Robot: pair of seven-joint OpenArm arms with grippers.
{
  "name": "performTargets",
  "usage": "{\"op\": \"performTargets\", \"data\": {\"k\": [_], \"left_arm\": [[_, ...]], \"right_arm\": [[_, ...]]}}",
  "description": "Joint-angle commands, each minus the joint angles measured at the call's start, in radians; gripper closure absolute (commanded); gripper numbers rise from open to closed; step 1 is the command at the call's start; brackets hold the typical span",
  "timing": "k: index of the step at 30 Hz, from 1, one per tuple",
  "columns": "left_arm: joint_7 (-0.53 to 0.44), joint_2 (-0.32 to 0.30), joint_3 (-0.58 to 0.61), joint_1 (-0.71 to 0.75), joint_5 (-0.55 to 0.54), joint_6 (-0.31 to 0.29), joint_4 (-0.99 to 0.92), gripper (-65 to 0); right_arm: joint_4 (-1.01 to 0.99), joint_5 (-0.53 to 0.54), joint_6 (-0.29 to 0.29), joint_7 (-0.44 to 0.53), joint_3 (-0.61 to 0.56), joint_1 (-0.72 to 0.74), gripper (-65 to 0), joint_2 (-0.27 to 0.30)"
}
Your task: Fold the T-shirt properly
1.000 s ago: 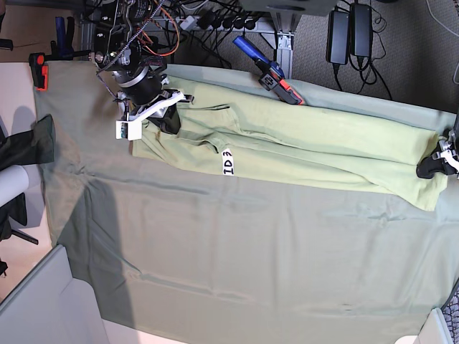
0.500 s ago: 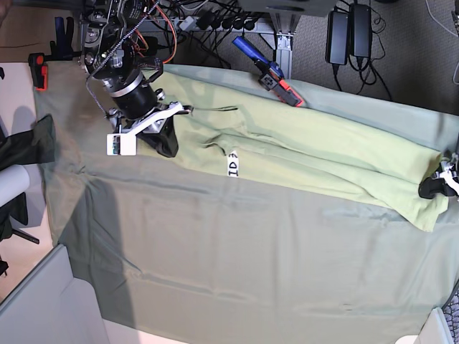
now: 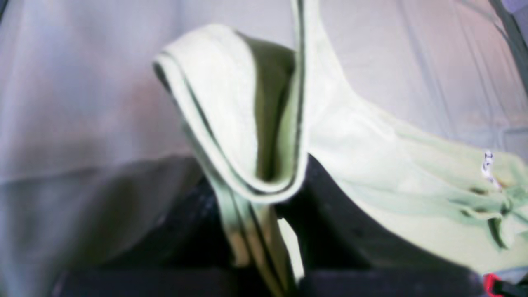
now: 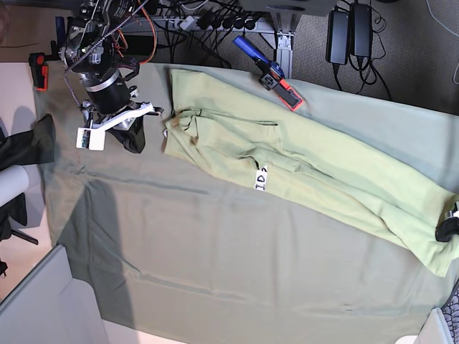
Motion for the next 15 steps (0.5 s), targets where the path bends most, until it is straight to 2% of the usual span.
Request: {"op": "performTargets", "data": {"k": [1,5,9,15], "left_arm": [[-0.045,-0.024,-0.006,-0.027,0.006,-0.009,0.011,0.0],[-0.093,-0.025,-0.006,-0.033,0.107,-0.009,0.006,0.0],[-0.071,-0.024,-0.006,-0.032,0.11,-0.009,0.006,0.0],[0.082,-0.006,-0.006,-0.017,-0.067,-0.009,0.018,0.0]], "right_arm": [[0.019,0.026,0.019,0.015,0.006,0.005,0.0,0.008],[0.019,0.03,0.019,0.011,0.006,0.005,0.0,0.008],[0.019,0.056,0.019,0.011,0.006,0.005,0.0,0.008],[0.019,0.059,0.019,0.006,0.006,0.005,0.0,0.008]]}}
